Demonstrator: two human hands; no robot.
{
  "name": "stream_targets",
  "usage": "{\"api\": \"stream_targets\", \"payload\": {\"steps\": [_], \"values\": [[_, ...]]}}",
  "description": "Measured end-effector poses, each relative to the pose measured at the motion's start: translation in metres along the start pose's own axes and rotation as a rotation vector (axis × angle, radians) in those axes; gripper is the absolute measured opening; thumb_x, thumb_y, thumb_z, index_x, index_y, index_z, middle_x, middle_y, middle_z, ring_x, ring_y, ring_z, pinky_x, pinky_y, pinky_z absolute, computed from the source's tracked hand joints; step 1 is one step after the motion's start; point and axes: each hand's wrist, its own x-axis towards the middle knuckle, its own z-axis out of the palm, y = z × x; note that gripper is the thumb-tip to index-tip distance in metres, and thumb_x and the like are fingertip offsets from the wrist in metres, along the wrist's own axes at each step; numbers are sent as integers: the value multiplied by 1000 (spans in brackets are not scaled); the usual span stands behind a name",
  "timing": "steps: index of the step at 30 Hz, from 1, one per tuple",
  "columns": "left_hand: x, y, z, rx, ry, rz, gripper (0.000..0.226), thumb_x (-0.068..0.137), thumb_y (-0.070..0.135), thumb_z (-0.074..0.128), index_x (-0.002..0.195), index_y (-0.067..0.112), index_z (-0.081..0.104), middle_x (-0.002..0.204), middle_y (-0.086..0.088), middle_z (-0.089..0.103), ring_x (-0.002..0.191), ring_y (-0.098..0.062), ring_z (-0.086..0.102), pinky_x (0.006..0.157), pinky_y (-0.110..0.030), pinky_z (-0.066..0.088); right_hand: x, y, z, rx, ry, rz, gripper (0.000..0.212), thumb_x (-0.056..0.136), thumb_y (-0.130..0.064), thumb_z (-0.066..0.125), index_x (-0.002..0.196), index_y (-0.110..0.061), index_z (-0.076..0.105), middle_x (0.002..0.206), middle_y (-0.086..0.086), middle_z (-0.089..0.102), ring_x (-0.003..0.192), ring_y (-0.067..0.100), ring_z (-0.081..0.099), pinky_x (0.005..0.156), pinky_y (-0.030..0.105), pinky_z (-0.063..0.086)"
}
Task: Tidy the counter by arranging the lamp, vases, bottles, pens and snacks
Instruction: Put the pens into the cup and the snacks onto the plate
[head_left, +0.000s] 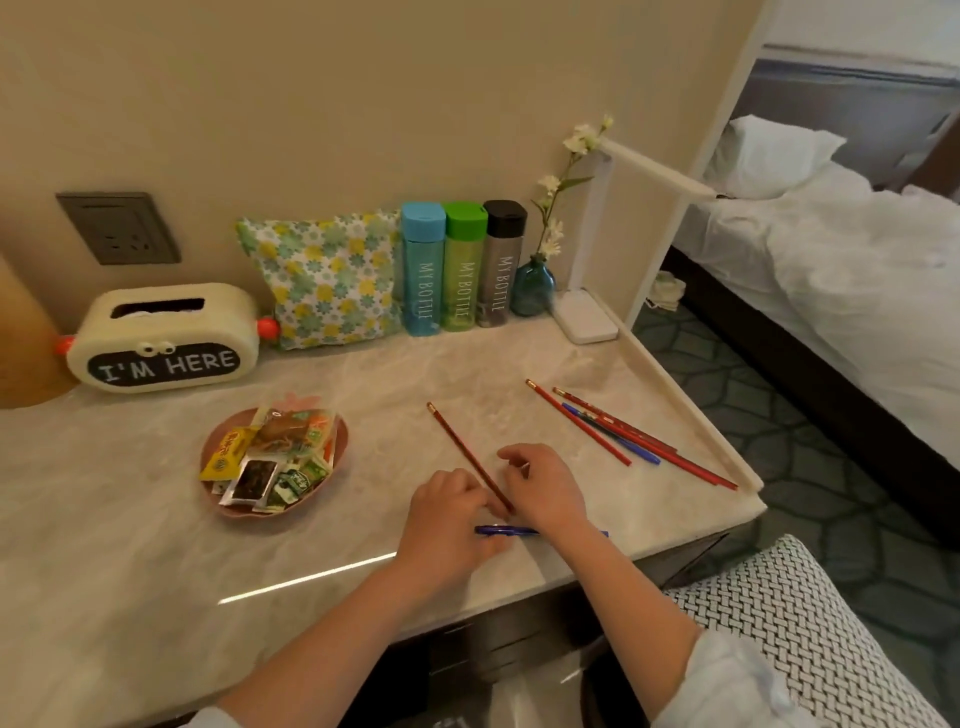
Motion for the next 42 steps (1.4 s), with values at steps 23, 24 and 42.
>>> {"api": "stream_targets", "payload": {"steps": [23, 24, 42], "values": [[19, 37, -11, -651, 284, -633, 12, 82, 17, 72, 88, 20, 62, 84, 2, 67, 80, -14, 63, 73, -24, 51, 52, -1, -25, 38, -428, -71, 17, 88, -8, 45, 77, -11, 58, 62, 3, 56, 53, 17, 54, 51, 27, 44], [24, 42, -11, -760, 342, -663, 13, 83, 14, 71, 92, 15, 62, 86, -3, 69, 79, -16, 65, 72, -24, 51, 50, -1, -29, 133, -449, -21, 13, 92, -8, 43, 89, -10, 56, 69, 6, 60, 54, 16, 56, 50, 27, 45], [98, 110, 3, -1190, 489, -736, 16, 94, 14, 57, 98, 3, 68, 91, -12, 70, 72, -15, 65, 60, -19, 53, 34, 32, -94, 421, -436, -20, 17, 99, -21, 45, 107, -9, 54, 87, 13, 69, 63, 22, 68, 66, 38, 60]]}}
